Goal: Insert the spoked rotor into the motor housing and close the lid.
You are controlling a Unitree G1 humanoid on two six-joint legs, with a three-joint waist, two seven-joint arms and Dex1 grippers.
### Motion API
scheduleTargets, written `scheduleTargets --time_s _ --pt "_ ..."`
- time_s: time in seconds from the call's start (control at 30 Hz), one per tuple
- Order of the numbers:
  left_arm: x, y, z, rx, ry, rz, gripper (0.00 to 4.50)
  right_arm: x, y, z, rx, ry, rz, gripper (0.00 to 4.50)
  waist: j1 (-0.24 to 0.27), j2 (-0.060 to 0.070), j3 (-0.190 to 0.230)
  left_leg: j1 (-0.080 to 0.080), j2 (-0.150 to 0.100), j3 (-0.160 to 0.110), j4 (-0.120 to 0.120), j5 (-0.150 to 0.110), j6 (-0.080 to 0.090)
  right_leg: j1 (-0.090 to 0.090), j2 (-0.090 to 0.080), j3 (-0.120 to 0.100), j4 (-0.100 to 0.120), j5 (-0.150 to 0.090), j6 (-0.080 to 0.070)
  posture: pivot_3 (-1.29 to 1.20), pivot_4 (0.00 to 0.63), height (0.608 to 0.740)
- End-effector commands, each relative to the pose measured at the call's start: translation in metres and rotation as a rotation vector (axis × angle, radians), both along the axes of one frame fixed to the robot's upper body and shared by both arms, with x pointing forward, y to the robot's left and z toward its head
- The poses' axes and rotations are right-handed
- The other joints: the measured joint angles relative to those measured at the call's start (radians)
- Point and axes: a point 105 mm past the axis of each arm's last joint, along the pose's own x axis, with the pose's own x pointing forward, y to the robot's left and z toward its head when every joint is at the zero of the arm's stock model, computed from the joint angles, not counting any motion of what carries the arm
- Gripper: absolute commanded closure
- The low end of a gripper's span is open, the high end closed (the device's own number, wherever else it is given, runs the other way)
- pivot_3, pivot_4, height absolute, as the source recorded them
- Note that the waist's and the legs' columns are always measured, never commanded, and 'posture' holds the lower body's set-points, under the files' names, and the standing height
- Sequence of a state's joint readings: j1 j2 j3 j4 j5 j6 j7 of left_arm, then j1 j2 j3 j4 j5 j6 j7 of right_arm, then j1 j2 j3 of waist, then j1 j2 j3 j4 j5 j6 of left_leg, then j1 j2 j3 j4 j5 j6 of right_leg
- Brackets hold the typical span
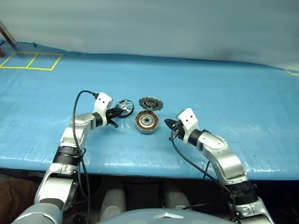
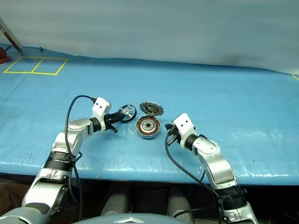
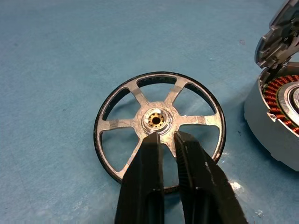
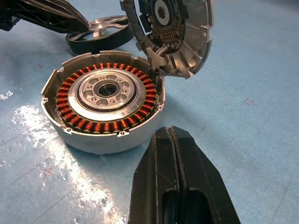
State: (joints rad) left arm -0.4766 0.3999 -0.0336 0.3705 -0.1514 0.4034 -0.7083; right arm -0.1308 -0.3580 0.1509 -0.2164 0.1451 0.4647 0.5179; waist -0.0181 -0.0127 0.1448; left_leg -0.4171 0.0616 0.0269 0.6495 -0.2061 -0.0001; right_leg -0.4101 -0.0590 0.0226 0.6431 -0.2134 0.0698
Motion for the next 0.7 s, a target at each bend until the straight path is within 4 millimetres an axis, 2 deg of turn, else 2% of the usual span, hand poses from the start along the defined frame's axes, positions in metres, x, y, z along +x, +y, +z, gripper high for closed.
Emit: scheduleTargets --time_s 0.03,0.17,0.27,0.37,0.53,0.7 --pt "-0.004 0.022 -0.016 0.021 0.042 0.090 3.98 0.001 0.001 0.015 0.014 -0.064 0.004 4.50 -0.004 0.000 0.000 0.000 0.000 0.001 0.000 0.000 0.000 0.000 0.000 0.000 0.000 0.000 0.000 0.00 0.150 0.740" --pt "-0.002 0.031 -0.008 0.000 -0.001 0.123 3.98 0.001 0.001 0.015 0.016 -0.063 0.002 4.50 -0.008 -0.001 0.001 0.000 0.000 0.001 -0.001 0.000 0.000 -0.001 0.000 0.000 0.000 0.001 -0.001 0.00 0.150 0.740" --pt "-0.003 0.031 -0.002 -0.039 -0.033 0.111 3.98 0.000 0.002 0.014 0.016 -0.061 0.003 4.50 -0.008 -0.002 0.001 -0.003 0.000 0.001 -0.003 0.000 0.000 -0.001 0.000 0.000 0.000 0.001 -0.002 0.00 0.150 0.740" --pt "-0.005 0.028 -0.006 -0.025 -0.012 0.100 3.41 0.001 0.002 0.013 0.015 -0.059 0.006 4.50 -0.005 -0.002 0.001 -0.008 0.000 0.001 -0.003 0.000 0.000 -0.005 0.000 0.000 0.000 0.001 -0.003 0.00 0.150 0.740" --pt "-0.003 0.024 0.000 -0.078 -0.001 0.113 1.83 0.000 0.003 0.013 0.008 -0.059 0.009 4.50 -0.002 -0.002 0.002 -0.010 -0.001 0.001 -0.003 0.000 0.000 -0.006 0.000 0.000 -0.002 0.000 -0.003 0.00 0.150 0.740" --pt "-0.002 0.022 0.006 -0.098 -0.011 0.096 1.83 0.000 0.002 0.012 0.005 -0.055 0.010 4.50 -0.001 -0.005 0.003 -0.010 -0.001 0.000 -0.003 0.000 0.000 -0.006 0.000 -0.001 -0.001 0.000 -0.002 0.00 0.150 0.740"
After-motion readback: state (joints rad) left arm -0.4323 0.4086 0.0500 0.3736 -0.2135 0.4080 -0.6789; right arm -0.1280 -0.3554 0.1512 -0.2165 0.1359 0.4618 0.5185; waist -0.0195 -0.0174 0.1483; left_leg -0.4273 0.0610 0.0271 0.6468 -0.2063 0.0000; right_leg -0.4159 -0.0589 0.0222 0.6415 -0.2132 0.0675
